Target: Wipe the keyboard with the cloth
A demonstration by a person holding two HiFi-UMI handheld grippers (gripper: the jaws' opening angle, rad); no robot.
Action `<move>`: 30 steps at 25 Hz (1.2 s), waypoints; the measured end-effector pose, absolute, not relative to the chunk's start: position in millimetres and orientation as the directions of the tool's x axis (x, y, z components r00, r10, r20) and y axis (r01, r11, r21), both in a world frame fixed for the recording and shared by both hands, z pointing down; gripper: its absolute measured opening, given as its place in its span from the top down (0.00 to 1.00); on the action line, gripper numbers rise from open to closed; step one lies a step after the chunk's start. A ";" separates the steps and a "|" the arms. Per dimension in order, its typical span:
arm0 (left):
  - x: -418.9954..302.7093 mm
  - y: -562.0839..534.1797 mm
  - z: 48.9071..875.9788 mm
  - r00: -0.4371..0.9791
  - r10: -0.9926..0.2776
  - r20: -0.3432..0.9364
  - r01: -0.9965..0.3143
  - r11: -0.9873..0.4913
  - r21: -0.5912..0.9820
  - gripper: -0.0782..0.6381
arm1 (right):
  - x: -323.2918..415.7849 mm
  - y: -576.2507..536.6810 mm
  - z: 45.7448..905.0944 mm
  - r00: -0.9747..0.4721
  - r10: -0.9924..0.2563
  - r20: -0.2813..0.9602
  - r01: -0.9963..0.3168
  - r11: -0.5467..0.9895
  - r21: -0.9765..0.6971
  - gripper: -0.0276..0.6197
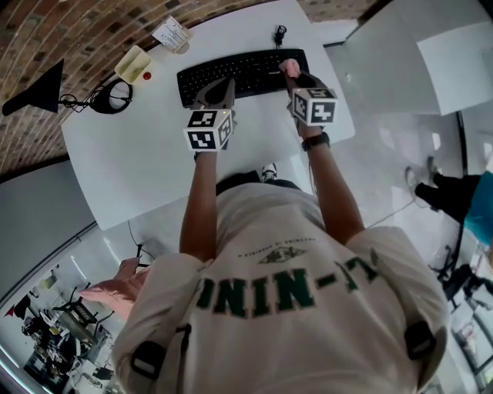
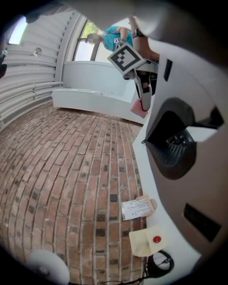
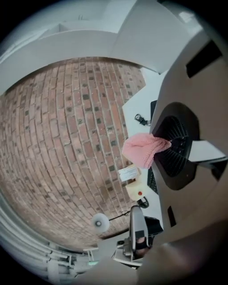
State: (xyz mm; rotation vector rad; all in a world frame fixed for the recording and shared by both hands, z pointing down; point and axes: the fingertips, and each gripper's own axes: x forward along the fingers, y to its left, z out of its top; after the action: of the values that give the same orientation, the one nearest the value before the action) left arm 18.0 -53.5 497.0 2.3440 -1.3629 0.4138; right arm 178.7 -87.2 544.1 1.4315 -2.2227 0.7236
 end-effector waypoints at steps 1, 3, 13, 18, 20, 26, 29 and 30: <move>9.3 -49.3 486.7 0.467 -0.775 0.425 -0.883 -0.434 0.179 0.89 | 167.0 -84.7 524.1 -0.421 -0.727 0.543 -0.906 0.362 -0.218 0.91; -10.3 -39.8 462.7 0.420 -0.827 0.375 -0.907 -0.395 0.146 0.89 | 148.7 -79.3 490.0 -0.448 -0.756 0.478 -0.894 0.397 -0.209 0.91; -71.4 20.3 377.6 0.235 -0.947 0.218 -0.970 -0.243 -0.008 0.89 | 131.7 -26.8 389.9 -0.448 -0.856 0.260 -0.893 0.443 -0.082 0.91; -58.0 32.1 368.1 0.222 -0.960 0.171 -0.972 -0.232 -0.040 0.89 | 136.1 -12.0 389.3 -0.464 -0.857 0.226 -0.885 0.459 -0.078 0.91; -51.2 32.5 366.8 0.220 -0.963 0.156 -0.972 -0.231 -0.052 0.89 | 138.0 -11.9 388.4 -0.471 -0.856 0.213 -0.881 0.466 -0.076 0.91; -37.8 50.1 356.5 0.244 -0.960 0.140 -0.967 -0.252 -0.044 0.89 | 144.2 9.9 385.0 -0.466 -0.856 0.223 -0.883 0.464 -0.066 0.91; -41.7 58.4 363.9 0.250 -0.956 0.151 -0.965 -0.259 -0.046 0.89 | 140.2 22.5 394.2 -0.463 -0.852 0.243 -0.884 0.464 -0.057 0.91; -45.9 61.0 369.6 0.246 -0.956 0.162 -0.965 -0.256 -0.046 0.89 | 136.8 25.7 400.8 -0.465 -0.848 0.255 -0.883 0.466 -0.059 0.91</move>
State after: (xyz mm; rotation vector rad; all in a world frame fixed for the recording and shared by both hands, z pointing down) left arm -45.9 61.0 369.6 2.4294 -1.8756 0.2416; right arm 136.8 25.7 400.8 1.5072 -2.5226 0.2720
